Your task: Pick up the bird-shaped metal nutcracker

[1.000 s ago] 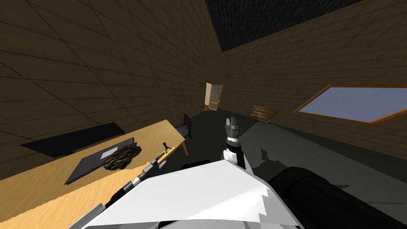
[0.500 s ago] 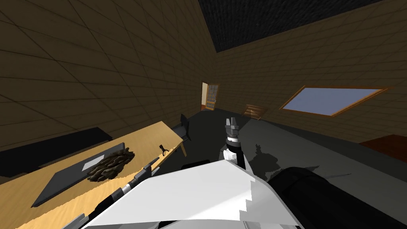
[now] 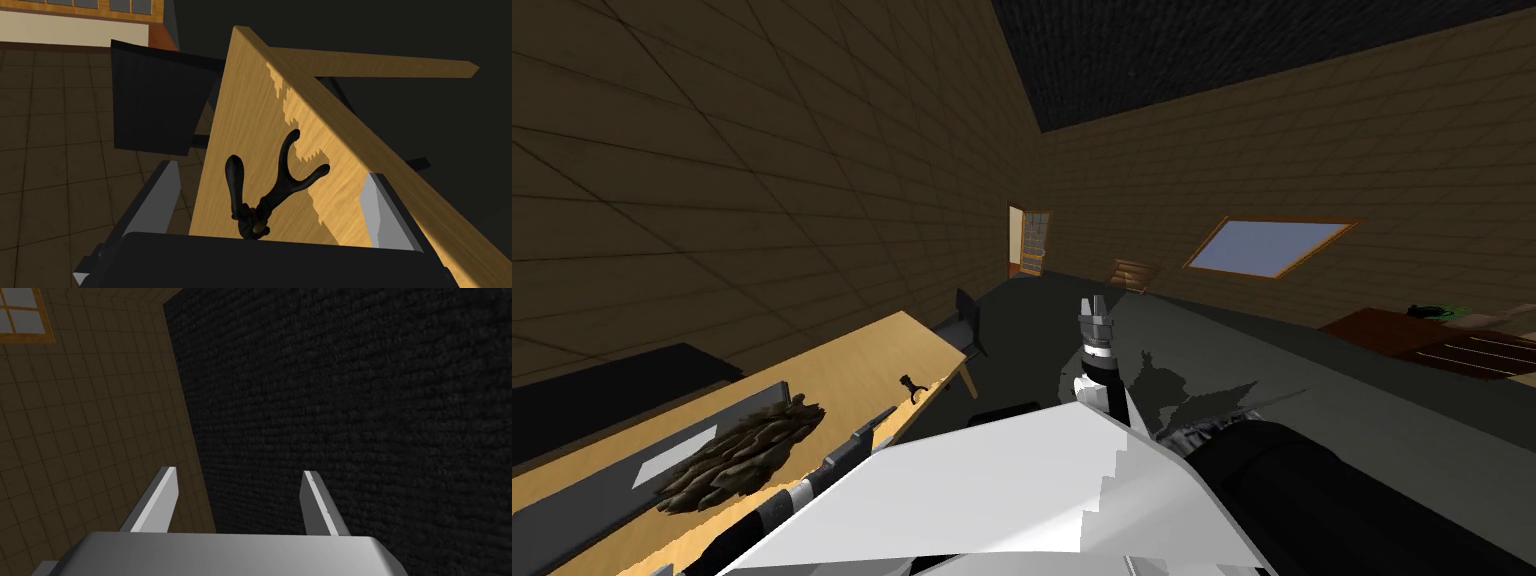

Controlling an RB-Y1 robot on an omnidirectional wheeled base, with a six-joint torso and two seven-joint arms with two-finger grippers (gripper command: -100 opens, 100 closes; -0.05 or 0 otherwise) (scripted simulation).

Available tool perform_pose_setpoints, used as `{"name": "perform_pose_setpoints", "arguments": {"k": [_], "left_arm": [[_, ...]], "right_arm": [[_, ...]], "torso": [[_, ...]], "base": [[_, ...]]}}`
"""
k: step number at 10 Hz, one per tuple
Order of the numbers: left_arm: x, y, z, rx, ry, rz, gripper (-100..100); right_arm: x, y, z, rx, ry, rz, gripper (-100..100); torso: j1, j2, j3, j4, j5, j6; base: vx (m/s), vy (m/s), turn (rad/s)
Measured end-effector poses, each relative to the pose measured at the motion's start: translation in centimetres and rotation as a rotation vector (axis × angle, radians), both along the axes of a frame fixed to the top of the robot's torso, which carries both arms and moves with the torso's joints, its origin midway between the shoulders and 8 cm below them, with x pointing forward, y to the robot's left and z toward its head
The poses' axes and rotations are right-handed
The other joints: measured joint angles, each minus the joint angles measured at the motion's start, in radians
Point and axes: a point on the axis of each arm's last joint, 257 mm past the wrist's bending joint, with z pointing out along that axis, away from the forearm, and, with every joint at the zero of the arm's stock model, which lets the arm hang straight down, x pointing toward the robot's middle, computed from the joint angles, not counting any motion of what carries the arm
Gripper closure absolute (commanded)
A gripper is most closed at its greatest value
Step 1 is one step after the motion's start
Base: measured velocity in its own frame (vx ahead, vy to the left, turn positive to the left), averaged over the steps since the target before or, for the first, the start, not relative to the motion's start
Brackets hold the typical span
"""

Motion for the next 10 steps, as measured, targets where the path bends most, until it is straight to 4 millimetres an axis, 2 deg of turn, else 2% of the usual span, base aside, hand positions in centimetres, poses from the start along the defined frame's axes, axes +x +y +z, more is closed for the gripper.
{"name": "perform_pose_setpoints", "arguments": {"k": [3,7,10], "left_arm": [[-1.6,3.2,-0.7,0.027,0.063,0.035,-100],[-2.9,6.1,-1.8,0.053,0.119,0.075,-100],[-4.0,9.0,-2.3,0.072,0.172,0.123,-100]], "right_arm": [[0.0,0.0,0.0,0.0,0.0,0.0,0],[0.0,0.0,0.0,0.0,0.0,0.0,0],[0.0,0.0,0.0,0.0,0.0,0.0,0]], "torso": [[0.0,-0.001,0.0,0.0,0.0,0.0],[-0.001,-0.001,-0.001,0.0,0.0,0.0],[-0.002,-0.001,-0.001,0.0,0.0,-0.001]], "base": [[0.015,0.025,-0.123],[0.023,0.018,-0.174],[0.021,0.005,-0.143]]}}
